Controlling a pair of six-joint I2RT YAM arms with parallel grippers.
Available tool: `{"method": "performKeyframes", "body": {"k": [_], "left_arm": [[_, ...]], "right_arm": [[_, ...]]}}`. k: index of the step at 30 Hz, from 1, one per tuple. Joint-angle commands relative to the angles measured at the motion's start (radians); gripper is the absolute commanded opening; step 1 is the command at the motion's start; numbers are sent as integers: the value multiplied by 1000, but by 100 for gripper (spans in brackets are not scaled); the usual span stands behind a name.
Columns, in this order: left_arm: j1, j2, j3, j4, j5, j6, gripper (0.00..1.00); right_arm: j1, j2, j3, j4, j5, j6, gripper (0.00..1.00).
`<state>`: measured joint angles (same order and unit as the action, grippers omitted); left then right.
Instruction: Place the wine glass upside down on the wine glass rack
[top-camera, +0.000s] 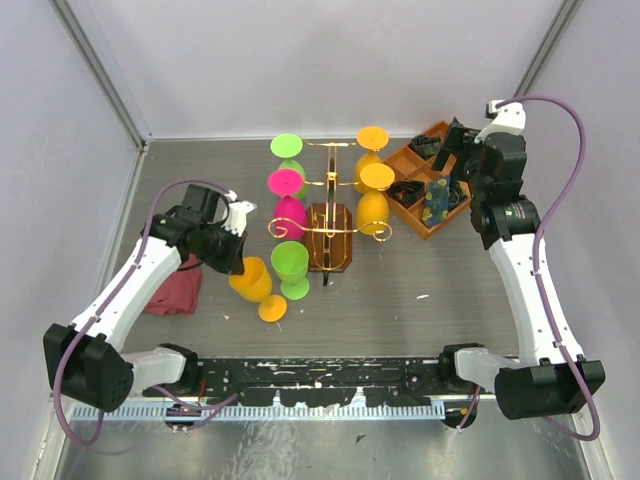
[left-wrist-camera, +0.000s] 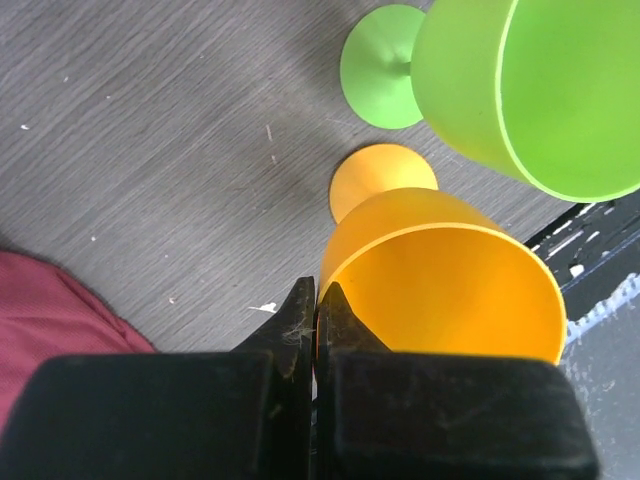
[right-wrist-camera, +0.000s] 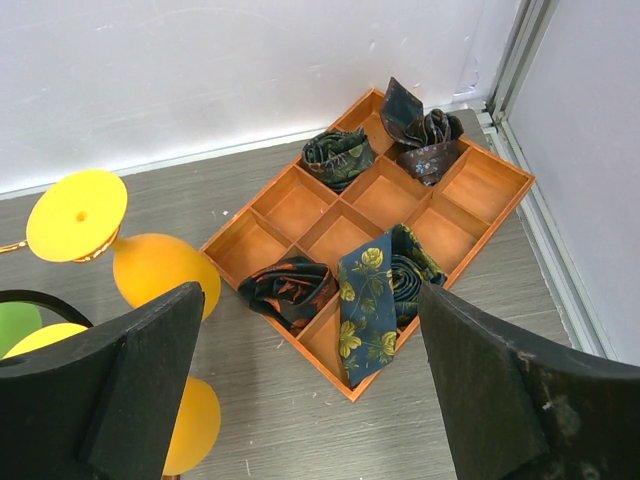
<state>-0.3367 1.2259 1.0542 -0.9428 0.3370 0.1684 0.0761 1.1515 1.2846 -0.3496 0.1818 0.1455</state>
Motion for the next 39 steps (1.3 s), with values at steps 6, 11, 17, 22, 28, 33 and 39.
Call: {"method": "performKeyframes", "body": {"k": [6, 11, 17, 22, 28, 33, 39], "left_arm": [[45, -75, 144, -7, -303, 50, 0], [134, -75, 355, -40, -468, 110, 0], [147, -61, 545, 203, -461, 124, 2], [145, 50, 770, 370, -271, 89, 0], [50, 170, 864, 583, -116, -39, 0], [-114, 226, 838, 725, -122, -42, 0], [-145, 214, 785, 789, -110, -93, 0]], "right_arm": [[-2, 0, 42, 37, -63, 2, 93], [-3, 7, 58, 43, -127, 24, 92], [-1, 16, 42, 136, -246, 69, 92], [9, 42, 41, 286, -343, 126, 92], [90, 74, 63, 469, -405, 116, 93], [197, 114, 69, 592, -451, 69, 93], [233, 105, -66, 895, -526, 111, 93]]}}
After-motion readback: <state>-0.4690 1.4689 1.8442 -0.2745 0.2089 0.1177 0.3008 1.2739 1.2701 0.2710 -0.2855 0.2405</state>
